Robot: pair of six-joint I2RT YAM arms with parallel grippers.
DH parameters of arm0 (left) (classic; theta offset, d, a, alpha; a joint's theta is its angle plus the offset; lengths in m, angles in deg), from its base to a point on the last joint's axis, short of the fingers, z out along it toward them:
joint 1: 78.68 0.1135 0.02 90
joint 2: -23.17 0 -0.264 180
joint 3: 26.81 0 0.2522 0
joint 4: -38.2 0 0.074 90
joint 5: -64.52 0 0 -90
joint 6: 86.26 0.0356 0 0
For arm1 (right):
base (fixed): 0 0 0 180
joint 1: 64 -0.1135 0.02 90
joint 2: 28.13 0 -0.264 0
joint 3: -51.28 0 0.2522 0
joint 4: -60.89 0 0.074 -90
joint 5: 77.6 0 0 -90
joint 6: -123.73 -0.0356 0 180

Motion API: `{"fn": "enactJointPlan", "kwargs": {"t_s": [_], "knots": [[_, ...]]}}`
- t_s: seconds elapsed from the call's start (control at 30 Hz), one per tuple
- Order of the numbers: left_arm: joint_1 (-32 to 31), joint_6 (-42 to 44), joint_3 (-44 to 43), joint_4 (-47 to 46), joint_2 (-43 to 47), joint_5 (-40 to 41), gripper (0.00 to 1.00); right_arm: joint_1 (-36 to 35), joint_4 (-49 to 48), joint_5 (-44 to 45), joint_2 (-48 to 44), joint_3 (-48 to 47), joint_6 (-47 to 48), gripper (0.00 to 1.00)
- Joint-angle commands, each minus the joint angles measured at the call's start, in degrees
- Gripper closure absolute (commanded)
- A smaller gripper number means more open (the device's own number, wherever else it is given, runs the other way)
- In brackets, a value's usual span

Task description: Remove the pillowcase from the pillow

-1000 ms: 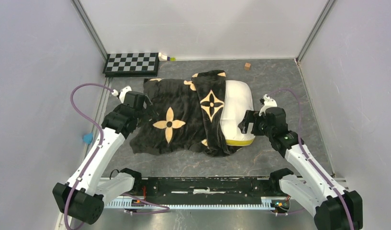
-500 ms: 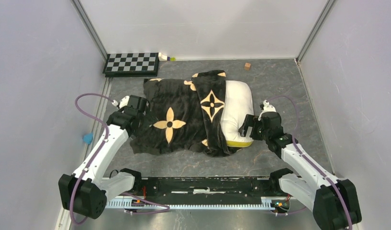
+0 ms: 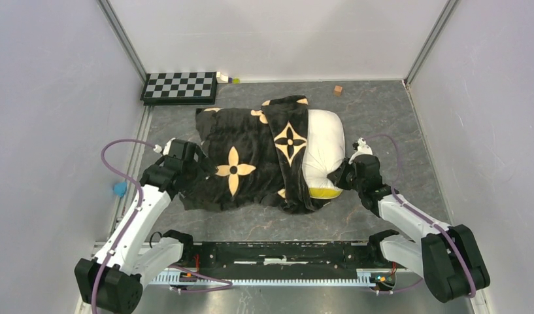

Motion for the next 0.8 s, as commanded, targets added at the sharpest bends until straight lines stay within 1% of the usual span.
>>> {"fn": "enactJointPlan", "kwargs": {"t_s": [0.0, 0.13, 0.17, 0.2, 0.33, 0.43, 0.53, 0.6, 0.67, 0.77], "knots": [[0.3, -3.2, 1.8, -1.4, 1.3, -4.5, 0.00, 0.0, 1.5, 6.1, 1.7, 0.1, 0.0, 1.00], [0.2, -9.3, 6.0, -1.4, 4.0, -12.1, 0.00, 0.0, 1.5, 9.6, -0.3, 0.9, -0.5, 1.00], [0.2, -11.1, 7.2, -1.2, 5.5, -12.0, 0.00, 0.0, 1.0, 10.2, -1.2, 1.6, -0.6, 1.00], [0.2, -12.9, 8.2, -0.7, 7.0, -11.0, 0.00, 0.0, 0.6, 10.6, -2.0, 2.2, -0.7, 1.00], [0.2, -21.7, 10.4, 3.2, 14.2, -1.7, 0.00, 0.0, -1.0, 10.9, -5.5, 4.7, -1.0, 1.00], [0.2, -24.4, 11.7, 1.8, 17.0, 0.3, 0.00, 0.0, -1.3, 11.5, -7.6, 5.6, -0.9, 1.00], [0.3, -24.9, 12.1, 0.3, 15.1, 2.0, 0.00, 0.0, -0.5, 12.1, -9.1, 5.6, -0.3, 1.00], [0.4, -25.2, 10.9, 0.8, 11.9, 5.5, 0.00, 0.0, 0.4, 13.1, -10.0, 5.4, 0.3, 1.00], [1.1, -24.3, 8.2, 0.9, 8.2, 8.4, 0.00, 0.0, 0.8, 14.0, -11.1, 5.4, 1.3, 1.00], [2.5, -23.5, 3.6, 1.3, 2.7, 8.9, 0.00, 0.1, 2.2, 17.2, -13.0, 5.5, 2.1, 1.00]]}}
